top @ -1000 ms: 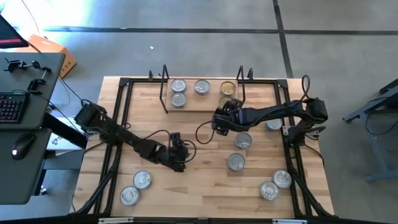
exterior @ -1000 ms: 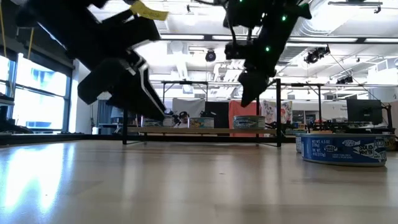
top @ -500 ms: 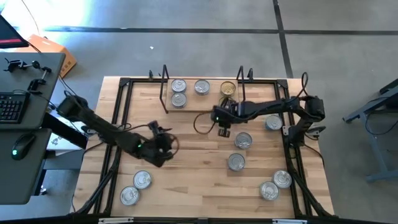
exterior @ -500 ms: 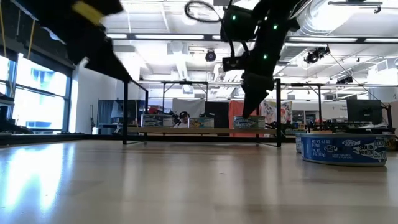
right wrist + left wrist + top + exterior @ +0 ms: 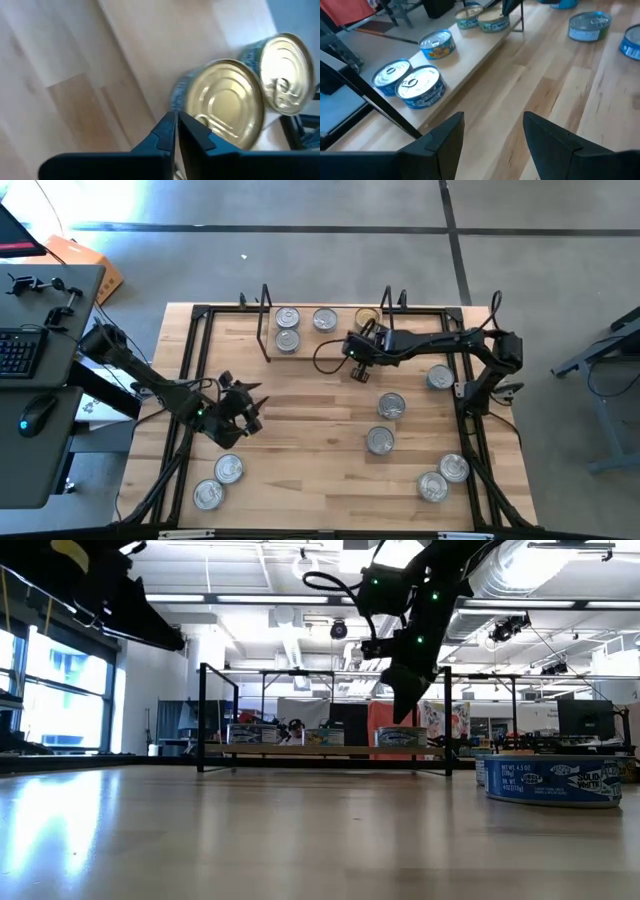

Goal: Stack canned seafood by type on shelf
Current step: Put the green tuna can on the shelf aligned with the other green tuna can, then put the yellow-blue tuna can on the shelf aligned with the other yellow-blue tuna can

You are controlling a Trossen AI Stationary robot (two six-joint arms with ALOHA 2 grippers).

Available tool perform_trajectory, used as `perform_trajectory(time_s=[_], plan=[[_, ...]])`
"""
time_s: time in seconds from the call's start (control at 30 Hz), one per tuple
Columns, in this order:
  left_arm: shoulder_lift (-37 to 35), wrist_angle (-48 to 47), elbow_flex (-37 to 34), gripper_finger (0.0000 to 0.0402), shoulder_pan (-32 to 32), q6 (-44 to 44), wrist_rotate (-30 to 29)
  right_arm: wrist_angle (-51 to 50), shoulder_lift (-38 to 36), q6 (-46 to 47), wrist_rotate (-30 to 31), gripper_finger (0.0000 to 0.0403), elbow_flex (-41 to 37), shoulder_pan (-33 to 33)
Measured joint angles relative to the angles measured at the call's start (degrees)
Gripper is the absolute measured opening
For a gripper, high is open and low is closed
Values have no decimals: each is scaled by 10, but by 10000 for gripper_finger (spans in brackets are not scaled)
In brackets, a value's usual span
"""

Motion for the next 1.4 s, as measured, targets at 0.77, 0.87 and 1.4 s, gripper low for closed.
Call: perform_trajectory(time_s=[0.77,0.87,1.4], plan=[[10,230,30,197,-53,261,265,966,-22,-67,-47,12,-312,347],[25,135,74,196,-92,226,314,964,-34,-70,-3,17,-300,350],[224,-229,258,96,-224,-427,715,846,-35,-75,0,30,-295,323]])
